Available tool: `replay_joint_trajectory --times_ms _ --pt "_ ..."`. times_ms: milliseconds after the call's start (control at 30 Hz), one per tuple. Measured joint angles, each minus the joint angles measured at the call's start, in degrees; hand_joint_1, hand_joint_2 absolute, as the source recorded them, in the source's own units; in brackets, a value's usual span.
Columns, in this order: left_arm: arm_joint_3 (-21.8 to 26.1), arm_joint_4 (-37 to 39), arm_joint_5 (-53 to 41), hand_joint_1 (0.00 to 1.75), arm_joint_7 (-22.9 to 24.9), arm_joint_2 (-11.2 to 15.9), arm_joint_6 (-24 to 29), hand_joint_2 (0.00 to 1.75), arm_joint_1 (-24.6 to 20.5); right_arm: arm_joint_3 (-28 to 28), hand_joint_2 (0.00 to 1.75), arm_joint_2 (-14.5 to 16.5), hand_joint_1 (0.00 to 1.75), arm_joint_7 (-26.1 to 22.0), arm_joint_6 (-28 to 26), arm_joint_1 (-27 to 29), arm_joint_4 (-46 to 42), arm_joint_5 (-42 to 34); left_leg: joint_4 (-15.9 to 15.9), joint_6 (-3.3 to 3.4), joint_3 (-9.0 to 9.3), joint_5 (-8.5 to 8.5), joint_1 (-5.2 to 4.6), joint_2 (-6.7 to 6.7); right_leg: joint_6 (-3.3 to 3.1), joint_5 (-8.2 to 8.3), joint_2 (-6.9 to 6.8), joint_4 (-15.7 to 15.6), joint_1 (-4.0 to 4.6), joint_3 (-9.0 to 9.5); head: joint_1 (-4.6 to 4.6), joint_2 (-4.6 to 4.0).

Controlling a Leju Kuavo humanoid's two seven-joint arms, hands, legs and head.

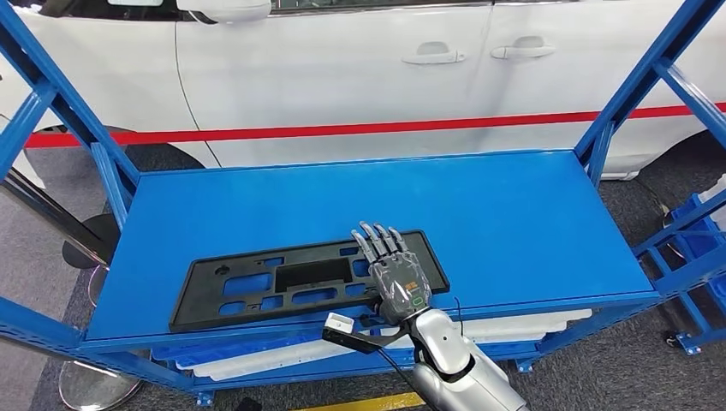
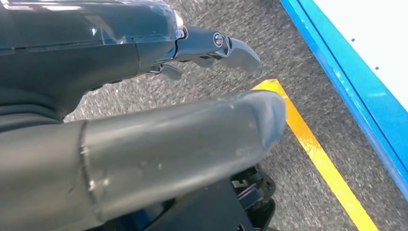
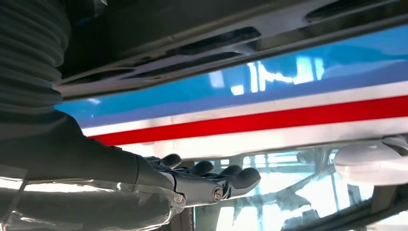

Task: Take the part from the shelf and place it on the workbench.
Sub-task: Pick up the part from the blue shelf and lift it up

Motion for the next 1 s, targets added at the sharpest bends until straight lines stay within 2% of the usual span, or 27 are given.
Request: replay_joint_trajectory --times_ms 33,67,100,133,167,200,300,367,400,467,500,533,567,633,667,700,767,867,933,1000 --pt "-0.2 0.1 0.1 0.0 0.1 0.0 0.1 0.0 0.0 0.0 1.75 0.0 1.74 -0.1 0.0 -0.1 0.3 -0.3 0.0 -0.04 0.32 -0.28 0.0 -0.05 0.1 1.03 -0.03 0.5 -0.14 -0.95 0.0 0.0" --pt "-0.4 0.1 0.3 0.0 0.1 0.1 0.2 0.0 0.1 0.0 1.75 0.0 1.75 -0.3 0.1 -0.2 0.6 -0.6 0.1 -0.14 0.73 -0.61 0.01 -0.12 0.12 3.2 -0.06 -1.4 -0.28 -0.7 0.0 0.0" --pt "-0.6 0.1 0.4 0.0 0.1 0.1 0.2 0.0 0.1 0.1 1.75 0.0 1.75 -0.4 0.2 -0.3 0.8 -0.8 0.2 -0.29 1.2 -0.98 0.02 -0.18 0.07 6.02 -0.11 -5.0 -0.39 0.47 0.0 0.0" --pt "-0.8 0.2 0.5 0.0 0.1 0.1 0.1 0.0 0.1 0.1 1.75 0.0 1.75 -0.5 0.2 -0.5 1.1 -1.0 0.2 -0.53 1.5 -1.36 -0.04 -0.22 -0.05 8.04 -0.16 -8.6 -0.4 1.9 0.01 0.0" --pt "-0.9 0.2 0.5 0.0 0.1 0.2 0.0 0.0 0.0 0.1 1.75 0.1 1.75 -0.7 0.3 -0.7 1.3 -1.1 0.4 -0.84 1.72 -1.71 -0.14 -0.27 -0.24 9.39 -0.16 -11.9 -0.32 3.14 0.0 0.0" --pt "-1.1 0.2 0.5 0.0 0.1 0.3 -0.1 0.0 -0.2 0.2 1.75 0.2 1.75 -0.7 0.3 -0.9 1.5 -1.1 0.5 -1.19 1.79 -1.95 -0.22 -0.28 -0.44 9.85 -0.15 -13.7 -0.19 3.83 0.0 0.0" --pt "-1.5 0.2 0.5 0.0 0.0 0.6 -0.4 0.0 -0.4 0.3 1.75 0.5 1.75 -0.9 0.4 -1.1 2.1 -1.2 0.3 -2.22 1.9 -2.38 -0.25 -0.21 -1.31 9.41 0.05 -14.5 -0.01 4.08 -0.01 0.0" --pt "-1.7 0.2 0.7 0.0 0.0 0.7 -0.7 0.0 -0.4 0.3 1.75 0.6 1.75 -0.9 0.4 -1.1 2.4 -1.2 2.2 -2.79 1.22 -3.83 -0.11 -0.11 -2.07 9.36 -0.03 -15.0 -0.19 4.51 -0.01 0.0" --pt "-1.8 0.2 0.9 0.0 0.0 0.8 -0.8 0.0 -0.5 0.4 1.75 0.6 1.75 -0.9 0.5 -1.1 2.5 -1.2 5.0 -3.02 -0.07 -5.31 -0.04 -0.08 -2.38 9.32 -0.13 -15.2 -0.22 4.71 -0.02 0.0" --pt "-2.0 0.2 1.1 0.0 0.0 0.8 -0.9 0.0 -0.4 0.4 1.75 0.6 1.75 -0.9 0.6 -1.2 2.6 -1.1 12.6 -3.31 -4.02 -8.53 -0.01 -0.05 -2.79 9.13 -0.28 -15.2 -0.02 4.86 -0.02 0.0" --pt "-2.0 0.3 1.2 0.0 0.0 0.8 -0.9 0.0 -0.3 0.4 1.75 0.6 1.75 -0.9 0.7 -1.3 2.6 -1.1 15.7 -3.37 -5.77 -9.27 0.0 -0.04 -2.91 9.03 -0.28 -15.1 0.11 4.95 -0.02 0.0" --pt "-2.0 0.3 1.3 0.0 0.1 0.9 -0.9 0.0 -0.2 0.4 1.75 0.6 1.75 -0.9 0.7 -1.3 2.6 -1.1 16.8 -3.33 -6.62 -8.9 -0.01 -0.04 -2.98 8.91 -0.25 -15.1 0.22 5.11 -0.02 0.0" --pt "-2.1 0.3 1.4 0.0 0.1 0.9 -0.9 0.0 -0.2 0.4 1.75 0.6 1.75 -0.9 0.8 -1.3 2.6 -1.1 15.7 -3.18 -6.37 -7.4 -0.02 -0.04 -3.01 8.77 -0.18 -15.1 0.33 5.36 -0.02 0.0" --pt "-2.1 0.4 1.6 0.0 0.1 1.0 -0.9 0.0 -0.2 0.4 1.75 0.6 1.75 -0.9 0.9 -1.4 2.6 -1.1 8.3 -2.57 -3.3 -2.93 -0.1 -0.04 -2.9 8.44 -0.08 -15.1 0.49 6.01 -0.02 0.0" --pt "-2.1 0.4 1.6 0.0 0.0 1.1 -0.9 0.0 -0.3 0.4 1.75 0.6 1.75 -0.8 1.0 -1.4 2.6 -1.1 4.6 -2.25 -1.67 -1.41 -0.23 -0.04 -2.75 8.29 -0.03 -15.0 0.63 6.2 -0.02 0.0" --pt "-2.1 0.4 1.6 0.0 0.0 1.1 -0.9 0.0 -0.3 0.4 1.75 0.6 1.75 -0.8 1.0 -1.4 2.6 -1.1 2.1 -1.96 -0.58 -0.62 -0.37 -0.05 -2.52 8.22 0.01 -15.0 0.72 6.27 -0.02 0.0" --pt "-2.1 0.5 1.6 0.0 0.0 1.2 -0.9 0.0 -0.4 0.4 1.75 0.6 1.75 -0.7 1.0 -1.4 2.6 -1.1 0.8 -1.59 -0.05 -0.58 -0.62 -0.08 -1.98 8.29 0.1 -15.1 0.83 6.21 -0.02 0.0" --pt "-2.1 0.5 1.6 0.0 0.1 1.2 -0.9 0.0 -0.3 0.4 1.75 0.6 1.73 -0.7 1.0 -1.3 2.6 -1.1 0.1 -0.88 0.25 -0.05 -0.18 -0.02 -1.28 8.12 0.12 -15.1 0.94 6.27 -0.02 0.0" --pt "-2.1 0.5 1.6 0.0 0.0 1.2 -0.9 0.0 -0.4 0.4 1.75 0.5 1.73 -0.7 1.0 -1.3 2.6 -1.1 -0.4 -0.4 0.46 0.28 0.07 0.1 -0.87 6.01 0.06 -12.1 0.82 4.95 0.0 0.0" --pt "-2.1 0.6 1.6 0.0 0.0 1.2 -0.9 0.0 -0.4 0.5 1.75 0.5 1.74 -0.7 1.0 -1.2 2.6 -1.1 -0.5 -0.15 0.4 0.34 0.02 0.17 -0.42 2.37 0.02 -4.9 0.52 1.52 0.0 0.0"
